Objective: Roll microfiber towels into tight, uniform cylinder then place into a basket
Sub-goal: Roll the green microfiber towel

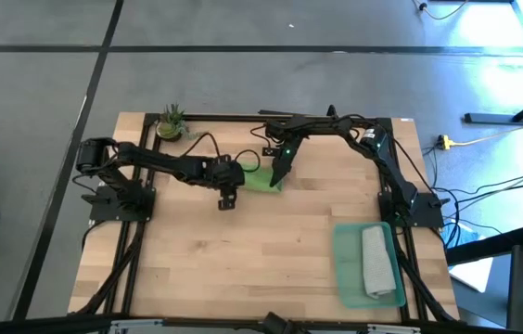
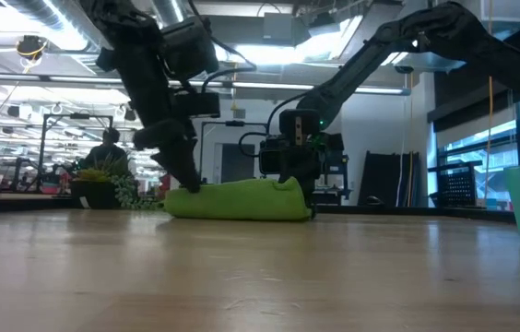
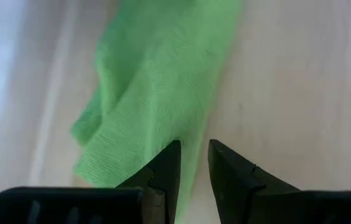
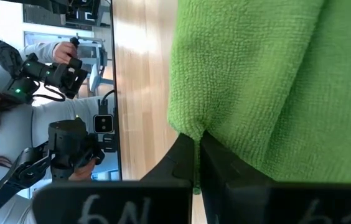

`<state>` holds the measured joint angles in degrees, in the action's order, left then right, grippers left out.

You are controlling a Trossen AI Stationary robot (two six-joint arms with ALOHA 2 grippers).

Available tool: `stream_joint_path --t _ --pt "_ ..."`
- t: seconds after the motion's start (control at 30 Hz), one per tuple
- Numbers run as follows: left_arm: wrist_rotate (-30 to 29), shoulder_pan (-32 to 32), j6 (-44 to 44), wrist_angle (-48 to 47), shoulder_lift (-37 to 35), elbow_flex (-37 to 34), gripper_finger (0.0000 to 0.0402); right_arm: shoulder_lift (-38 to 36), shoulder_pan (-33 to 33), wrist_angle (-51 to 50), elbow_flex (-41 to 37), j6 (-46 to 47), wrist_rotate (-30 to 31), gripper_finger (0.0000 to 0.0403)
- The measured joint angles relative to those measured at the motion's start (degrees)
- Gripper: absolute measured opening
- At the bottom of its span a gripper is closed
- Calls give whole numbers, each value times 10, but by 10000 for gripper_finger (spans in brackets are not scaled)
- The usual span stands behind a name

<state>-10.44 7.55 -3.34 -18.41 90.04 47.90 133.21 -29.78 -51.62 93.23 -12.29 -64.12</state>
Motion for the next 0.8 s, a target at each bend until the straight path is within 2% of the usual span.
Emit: stream_joint_path --t 0.27,0.57,0.7,0.8 --pt "-16 13 -6 10 -2 0 78 0 0 0 0 -1 0 8" --pt "-100 11 -12 9 -7 -1 78 0 0 0 0 -2 0 8" --pt "-98 6 -4 9 -7 -1 78 0 0 0 0 -2 0 8" --pt "-69 1 -4 4 -8 -1 78 0 0 0 0 -2 0 8"
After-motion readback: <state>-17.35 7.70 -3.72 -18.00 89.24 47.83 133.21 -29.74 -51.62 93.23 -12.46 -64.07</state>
